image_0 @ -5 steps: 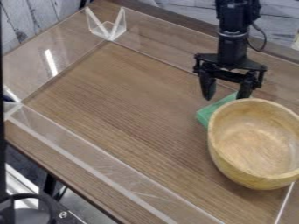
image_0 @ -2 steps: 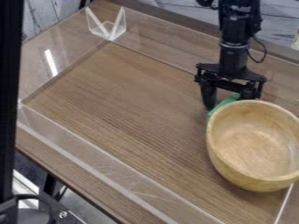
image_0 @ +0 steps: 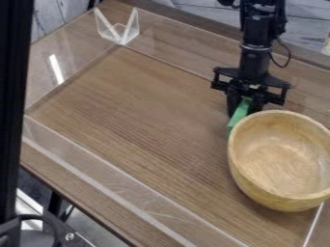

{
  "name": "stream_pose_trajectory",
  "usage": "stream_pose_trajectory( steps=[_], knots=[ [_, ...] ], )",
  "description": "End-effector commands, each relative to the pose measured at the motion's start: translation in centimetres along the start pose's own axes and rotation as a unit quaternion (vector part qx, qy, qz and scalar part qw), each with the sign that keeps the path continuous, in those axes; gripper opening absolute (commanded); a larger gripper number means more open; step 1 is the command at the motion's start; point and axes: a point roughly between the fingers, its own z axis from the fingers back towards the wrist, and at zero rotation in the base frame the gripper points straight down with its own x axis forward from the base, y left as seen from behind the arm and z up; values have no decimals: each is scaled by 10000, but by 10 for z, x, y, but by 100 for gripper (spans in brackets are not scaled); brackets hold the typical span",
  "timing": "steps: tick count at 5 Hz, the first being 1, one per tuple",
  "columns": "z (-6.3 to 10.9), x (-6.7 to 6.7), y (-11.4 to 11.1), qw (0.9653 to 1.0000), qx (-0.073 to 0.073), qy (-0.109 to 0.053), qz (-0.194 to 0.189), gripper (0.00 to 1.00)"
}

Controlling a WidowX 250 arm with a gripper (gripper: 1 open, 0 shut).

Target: Put the green block in the brown bowl

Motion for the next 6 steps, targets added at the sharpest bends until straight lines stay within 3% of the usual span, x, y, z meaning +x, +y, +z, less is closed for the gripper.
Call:
stream_pose_trajectory(
  steps=[1, 2, 4, 6],
  knots=[
    [3, -8, 4, 10000, 37, 47, 21, 0],
    [7, -15, 13, 9999, 40, 1, 155, 0],
    [42, -27, 12, 9999, 45, -77, 133, 0],
    [77, -41, -10, 9979, -288, -394, -417, 0]
  ],
)
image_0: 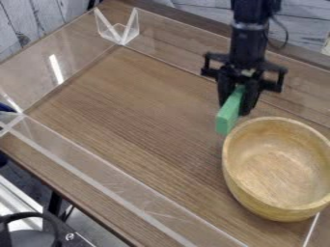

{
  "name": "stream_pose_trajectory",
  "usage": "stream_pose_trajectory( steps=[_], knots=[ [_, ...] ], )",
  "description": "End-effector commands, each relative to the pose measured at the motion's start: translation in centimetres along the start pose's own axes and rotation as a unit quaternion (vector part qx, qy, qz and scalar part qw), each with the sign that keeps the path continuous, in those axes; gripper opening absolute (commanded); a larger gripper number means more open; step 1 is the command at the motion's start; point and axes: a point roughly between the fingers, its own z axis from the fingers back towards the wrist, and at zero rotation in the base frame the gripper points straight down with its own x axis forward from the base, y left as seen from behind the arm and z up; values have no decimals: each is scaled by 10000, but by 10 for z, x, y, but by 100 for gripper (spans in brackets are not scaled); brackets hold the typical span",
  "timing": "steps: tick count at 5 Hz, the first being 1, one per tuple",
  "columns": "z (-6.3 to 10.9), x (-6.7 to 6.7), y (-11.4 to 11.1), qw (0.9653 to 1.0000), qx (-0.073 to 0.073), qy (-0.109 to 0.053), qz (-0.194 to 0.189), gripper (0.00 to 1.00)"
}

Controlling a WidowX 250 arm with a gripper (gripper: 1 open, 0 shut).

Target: Put the green block in the brown bowl

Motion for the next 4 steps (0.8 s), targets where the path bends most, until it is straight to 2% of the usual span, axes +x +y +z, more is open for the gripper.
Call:
stream_pose_trajectory(
  steps=[1, 2, 3, 4],
  knots=[
    [40, -24, -15, 9976, -51, -658, -214, 0],
    [21, -50, -24, 9976, 13, -596, -363, 0],
    [0, -51, -41, 9963, 51, -638, -573, 0],
    [-21, -46, -51, 9952, 94, -656, -718, 0]
  ],
)
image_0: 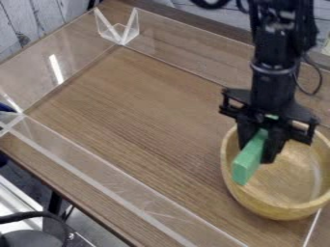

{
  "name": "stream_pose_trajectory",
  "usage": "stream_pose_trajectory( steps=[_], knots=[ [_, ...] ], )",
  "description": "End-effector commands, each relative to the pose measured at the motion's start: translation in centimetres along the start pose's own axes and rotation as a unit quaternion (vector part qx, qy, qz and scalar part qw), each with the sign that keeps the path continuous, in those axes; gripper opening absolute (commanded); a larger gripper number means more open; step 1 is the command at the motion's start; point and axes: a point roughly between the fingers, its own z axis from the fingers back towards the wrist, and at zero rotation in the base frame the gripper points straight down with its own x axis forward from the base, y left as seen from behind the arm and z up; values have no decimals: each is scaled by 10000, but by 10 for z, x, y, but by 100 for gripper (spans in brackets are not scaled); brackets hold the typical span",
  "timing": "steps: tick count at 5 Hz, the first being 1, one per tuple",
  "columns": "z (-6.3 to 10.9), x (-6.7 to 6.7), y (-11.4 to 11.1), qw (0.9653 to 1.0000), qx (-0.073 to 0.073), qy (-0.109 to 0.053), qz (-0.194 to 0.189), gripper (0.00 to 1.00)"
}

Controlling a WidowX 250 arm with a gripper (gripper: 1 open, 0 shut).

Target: Put the green block in the brown bowl

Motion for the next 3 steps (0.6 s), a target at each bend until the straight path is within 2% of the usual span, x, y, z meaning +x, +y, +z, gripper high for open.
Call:
stream_pose_trajectory(
  steps=[1, 2, 3],
  knots=[
    [-9, 4, -7, 9999, 5, -21, -102, 0],
    [-27, 4, -9, 9998, 24, 148, -157, 0],
    [-35, 7, -4, 9996, 51, 219, -152, 0]
  ],
)
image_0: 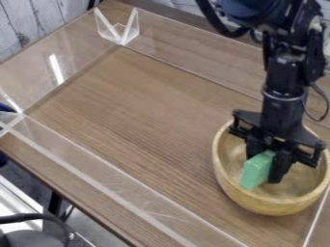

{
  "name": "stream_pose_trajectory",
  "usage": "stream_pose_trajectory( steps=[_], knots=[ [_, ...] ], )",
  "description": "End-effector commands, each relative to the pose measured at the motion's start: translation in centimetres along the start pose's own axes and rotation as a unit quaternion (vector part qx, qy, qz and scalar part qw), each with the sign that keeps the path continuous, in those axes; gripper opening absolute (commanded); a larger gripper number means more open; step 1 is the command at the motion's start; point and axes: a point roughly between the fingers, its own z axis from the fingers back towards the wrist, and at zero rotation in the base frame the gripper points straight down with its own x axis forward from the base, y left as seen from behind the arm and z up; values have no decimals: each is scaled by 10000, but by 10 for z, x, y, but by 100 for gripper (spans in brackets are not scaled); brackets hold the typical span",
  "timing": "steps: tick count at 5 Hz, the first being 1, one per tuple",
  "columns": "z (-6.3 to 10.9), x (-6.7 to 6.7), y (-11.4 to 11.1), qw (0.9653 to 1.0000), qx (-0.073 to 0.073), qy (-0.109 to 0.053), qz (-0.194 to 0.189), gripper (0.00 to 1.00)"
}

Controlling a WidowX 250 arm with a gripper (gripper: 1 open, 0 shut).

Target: Put the green block in the brown bowl

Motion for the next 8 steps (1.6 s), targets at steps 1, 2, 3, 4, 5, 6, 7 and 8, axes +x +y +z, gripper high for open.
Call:
stream_pose_trajectory(
  steps=[1, 2, 3, 4, 5, 6, 7, 8],
  knots=[
    [-6, 4, 4, 10000, 34, -24, -73, 0],
    [-11, 5, 8, 10000, 57, 26, -70, 0],
    [-15, 4, 6, 9998, 95, 55, -155, 0],
    [-19, 4, 4, 9996, 131, 83, -240, 0],
    [-24, 6, 1, 9994, 58, 172, -281, 0],
    [-25, 8, -4, 9991, -12, 260, -325, 0],
    [-25, 4, -5, 9987, 67, 395, -329, 0],
    [-25, 0, -7, 9979, 144, 527, -334, 0]
  ],
)
